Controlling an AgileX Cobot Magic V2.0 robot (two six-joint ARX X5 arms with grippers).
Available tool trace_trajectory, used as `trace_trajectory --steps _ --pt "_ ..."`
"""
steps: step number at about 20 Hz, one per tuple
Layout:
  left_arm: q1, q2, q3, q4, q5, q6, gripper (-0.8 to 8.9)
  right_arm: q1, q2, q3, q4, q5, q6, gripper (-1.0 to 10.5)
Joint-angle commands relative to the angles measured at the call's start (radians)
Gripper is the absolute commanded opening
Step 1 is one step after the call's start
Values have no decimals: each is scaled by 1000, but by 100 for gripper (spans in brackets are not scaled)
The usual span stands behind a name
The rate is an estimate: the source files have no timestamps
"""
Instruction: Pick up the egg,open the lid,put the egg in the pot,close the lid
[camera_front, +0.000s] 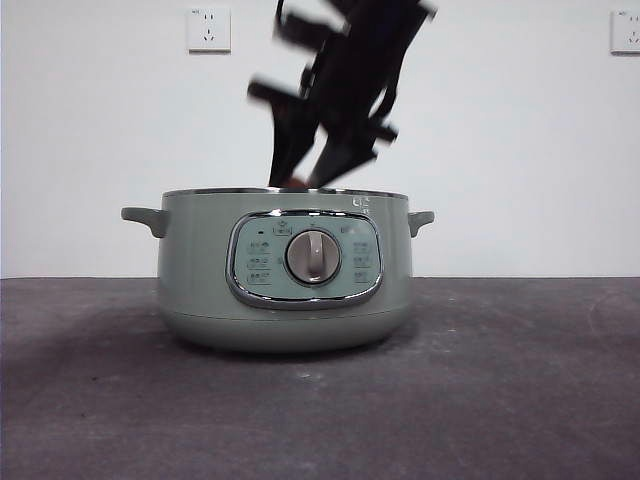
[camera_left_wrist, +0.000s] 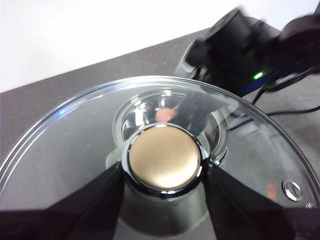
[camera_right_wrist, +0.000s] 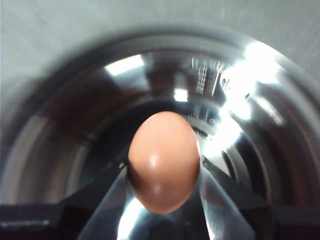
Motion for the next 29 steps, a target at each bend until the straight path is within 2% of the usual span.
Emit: trace_trajectory --steps 1,6,12,13,15,16,18,20,23,25,29 --pt "-3 -13 7 37 2 -13 -8 16 43 3 47 34 -40 -18" --pt "-3 -13 7 35 3 -13 -8 29 117 3 67 74 -80 -18" --pt "-3 -13 7 21 6 -13 -8 28 129 3 8 71 -92 -16" --pt "-3 -13 7 20 6 -13 -8 28 129 3 -7 71 -92 21" --pt "-3 -12 7 16 5 -13 -8 30 129 3 -18 71 -87 310" --pt "-3 -12 7 17 6 -13 -8 33 126 4 -12 72 -86 393" --pt "-3 -12 7 17 5 -13 -9 32 90 17 -10 76 -75 415" --pt "-3 -9 7 18 5 -13 -9 32 9 24 -6 103 -76 415" --pt "-3 6 7 26 5 -12 -8 18 -179 24 -89 202 -34 414" --pt "-3 43 7 56 8 -6 -9 1 -346 24 -181 204 14 414" --pt "-4 176 7 145 29 26 -9 -6 -599 24 -284 204 26 413"
